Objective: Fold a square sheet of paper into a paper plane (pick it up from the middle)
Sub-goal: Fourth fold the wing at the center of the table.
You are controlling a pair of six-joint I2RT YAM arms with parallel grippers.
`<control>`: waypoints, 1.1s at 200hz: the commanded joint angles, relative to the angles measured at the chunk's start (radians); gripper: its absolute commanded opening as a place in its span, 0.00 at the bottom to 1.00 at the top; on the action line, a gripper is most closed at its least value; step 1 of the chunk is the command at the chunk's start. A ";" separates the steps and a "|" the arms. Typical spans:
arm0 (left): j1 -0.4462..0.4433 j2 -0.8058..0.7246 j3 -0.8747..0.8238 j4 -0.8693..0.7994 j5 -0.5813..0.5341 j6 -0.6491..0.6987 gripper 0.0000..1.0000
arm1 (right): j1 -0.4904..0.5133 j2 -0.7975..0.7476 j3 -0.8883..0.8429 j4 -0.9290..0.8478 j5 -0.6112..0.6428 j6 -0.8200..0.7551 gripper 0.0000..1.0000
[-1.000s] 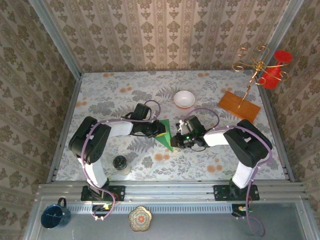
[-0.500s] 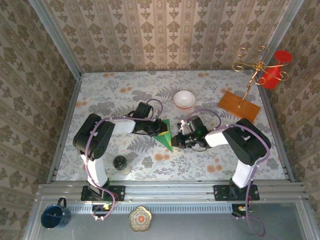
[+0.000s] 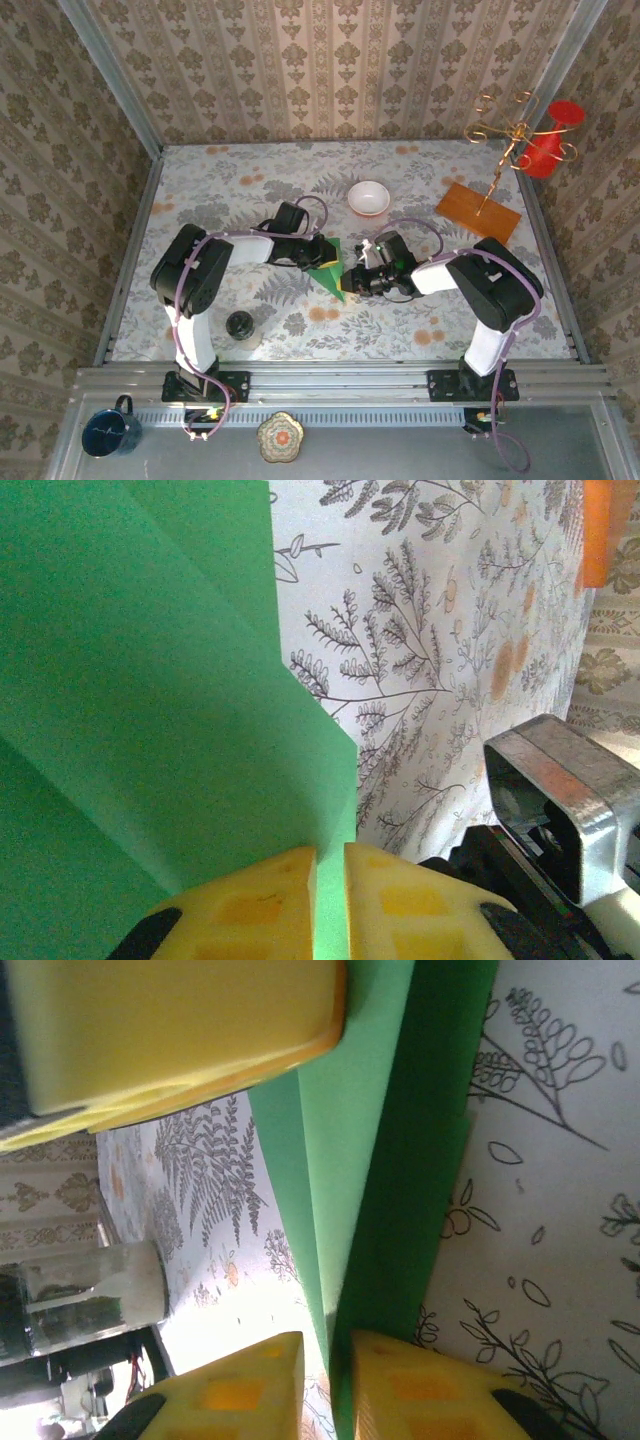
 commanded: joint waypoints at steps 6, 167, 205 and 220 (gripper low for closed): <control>-0.009 0.019 0.029 -0.032 0.014 0.021 0.17 | 0.002 -0.028 -0.028 -0.083 0.087 0.005 0.27; -0.010 0.047 0.046 -0.064 -0.010 0.014 0.15 | 0.023 -0.203 0.011 -0.195 0.176 -0.002 0.31; -0.010 0.055 0.052 -0.065 -0.007 0.008 0.15 | 0.065 -0.165 0.052 -0.202 0.153 -0.019 0.28; -0.010 0.056 0.053 -0.065 -0.007 0.003 0.15 | 0.076 -0.137 0.068 -0.209 0.150 -0.022 0.27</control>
